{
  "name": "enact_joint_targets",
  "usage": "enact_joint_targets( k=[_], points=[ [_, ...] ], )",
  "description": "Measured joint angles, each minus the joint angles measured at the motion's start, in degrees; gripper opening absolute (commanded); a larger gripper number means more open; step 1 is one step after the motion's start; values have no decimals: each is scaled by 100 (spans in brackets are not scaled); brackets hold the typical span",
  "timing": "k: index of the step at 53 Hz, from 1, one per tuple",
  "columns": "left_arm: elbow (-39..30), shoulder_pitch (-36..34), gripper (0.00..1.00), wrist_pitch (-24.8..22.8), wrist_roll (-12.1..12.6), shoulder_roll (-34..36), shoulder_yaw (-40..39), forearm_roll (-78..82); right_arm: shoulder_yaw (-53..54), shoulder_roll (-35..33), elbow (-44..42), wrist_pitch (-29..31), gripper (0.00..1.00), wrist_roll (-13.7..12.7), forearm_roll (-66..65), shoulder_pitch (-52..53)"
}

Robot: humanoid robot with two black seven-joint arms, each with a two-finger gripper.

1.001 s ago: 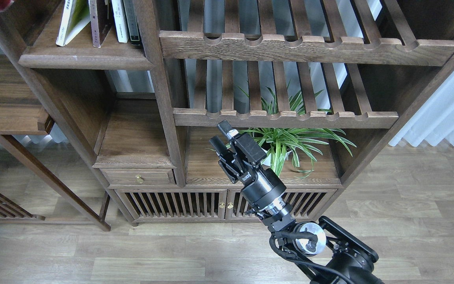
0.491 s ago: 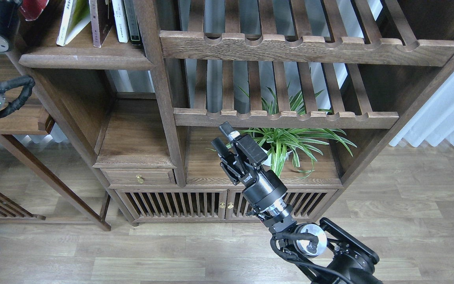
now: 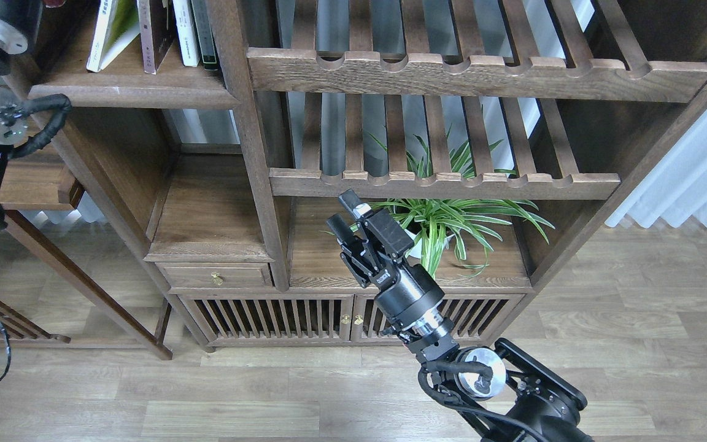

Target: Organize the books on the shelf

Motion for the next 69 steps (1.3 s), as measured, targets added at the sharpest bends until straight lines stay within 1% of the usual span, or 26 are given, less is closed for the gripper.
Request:
enact_joint_targets(
  k=[5, 7, 10, 14, 17, 20, 21, 22, 32, 43, 53, 61, 62, 65, 67, 68, 69],
  points=[
    [124, -53, 18, -5, -11, 0, 34, -1, 3, 0, -28, 0, 73, 0, 5, 64],
    [150, -57, 18, -14, -13, 18, 59, -1, 3, 0, -43, 0, 73, 0, 7, 88],
    [182, -57, 24, -84, -20, 72, 136, -1, 1, 0, -80, 0, 73, 0, 13, 131],
    [197, -44, 37, -187, -31, 96, 182, 0, -6, 0, -99, 0, 73, 0, 17, 140],
    [207, -28, 40, -229, -40, 101, 215, -1, -7, 0, -108, 0, 73, 0, 18, 142],
    [224, -21, 46, -244, -46, 101, 252, 0, -8, 0, -112, 0, 73, 0, 18, 143],
    [230, -17, 49, -247, -46, 101, 268, 0, -8, 0, -112, 0, 73, 0, 18, 143],
    [233, -14, 51, -248, -46, 101, 281, 0, -8, 0, -112, 0, 73, 0, 18, 143],
    [241, 1, 52, -225, -43, 101, 345, -1, -8, 0, -114, 0, 73, 0, 18, 151],
    [242, -15, 55, -219, -51, 83, 348, -3, 3, 0, -132, 0, 73, 0, 18, 145],
    [218, -86, 58, -218, -129, 54, 280, -9, 3, 0, -143, 0, 73, 0, 18, 143],
    [215, -282, 60, -211, -212, 36, 207, -44, 6, 0, -155, 0, 73, 0, 18, 143],
    [230, -377, 61, -199, -252, 33, 186, -146, 12, 0, -156, 0, 73, 0, 18, 149],
    [235, -403, 66, -195, -262, 32, 183, -205, 17, 0, -156, 0, 73, 0, 18, 166],
    [231, -417, 73, -190, -272, 33, 181, -281, 17, 0, -157, 0, 73, 0, 18, 201],
    [216, -421, 75, -188, -279, 37, 174, -324, 19, 0, -158, 0, 73, 0, 18, 221],
    [200, -422, 79, -187, -283, 41, 166, -352, 21, 0, -158, 0, 73, 0, 18, 239]
  ],
)
